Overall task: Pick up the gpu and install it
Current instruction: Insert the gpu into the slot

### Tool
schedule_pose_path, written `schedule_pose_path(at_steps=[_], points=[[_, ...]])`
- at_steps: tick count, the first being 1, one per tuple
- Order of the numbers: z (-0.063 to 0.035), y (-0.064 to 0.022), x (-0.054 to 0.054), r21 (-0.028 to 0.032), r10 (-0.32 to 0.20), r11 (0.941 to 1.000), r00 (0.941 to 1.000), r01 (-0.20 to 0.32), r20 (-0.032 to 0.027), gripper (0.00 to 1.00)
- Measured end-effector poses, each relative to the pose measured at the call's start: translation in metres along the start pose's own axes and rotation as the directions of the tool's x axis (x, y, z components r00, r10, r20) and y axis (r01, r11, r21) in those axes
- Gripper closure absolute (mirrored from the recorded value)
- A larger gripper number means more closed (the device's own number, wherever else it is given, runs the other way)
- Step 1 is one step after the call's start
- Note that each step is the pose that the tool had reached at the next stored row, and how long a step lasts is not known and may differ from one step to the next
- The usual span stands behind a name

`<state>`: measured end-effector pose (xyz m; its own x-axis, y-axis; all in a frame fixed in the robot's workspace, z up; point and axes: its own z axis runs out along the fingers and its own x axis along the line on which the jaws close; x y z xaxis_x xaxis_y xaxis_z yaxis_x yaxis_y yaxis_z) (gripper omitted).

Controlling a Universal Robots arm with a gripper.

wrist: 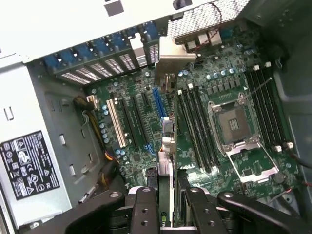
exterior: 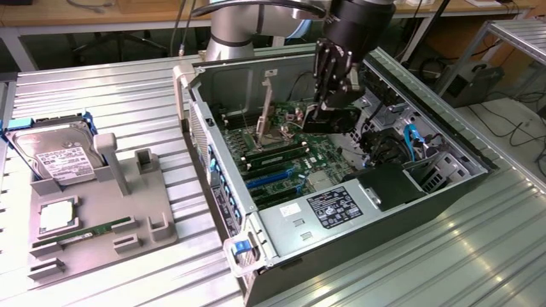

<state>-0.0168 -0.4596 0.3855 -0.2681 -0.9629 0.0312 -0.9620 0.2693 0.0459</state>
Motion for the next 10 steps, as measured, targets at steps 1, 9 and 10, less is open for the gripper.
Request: schedule_pose_path(at_steps=[1,9,10], points=[[0.0003,0.0,0.0,0.001,-0.034,0.9994,0.9994,0.034,-0.0015,0.74],[0.0048,-0.0002,-0.0002,0.0053,-0.199,0.9799,0.9799,0.199,-0.0099,0.74],[0.0055,-0.0001,-0.0002,0.0056,-0.211,0.9774,0.9774,0.211,-0.0105,0.74]])
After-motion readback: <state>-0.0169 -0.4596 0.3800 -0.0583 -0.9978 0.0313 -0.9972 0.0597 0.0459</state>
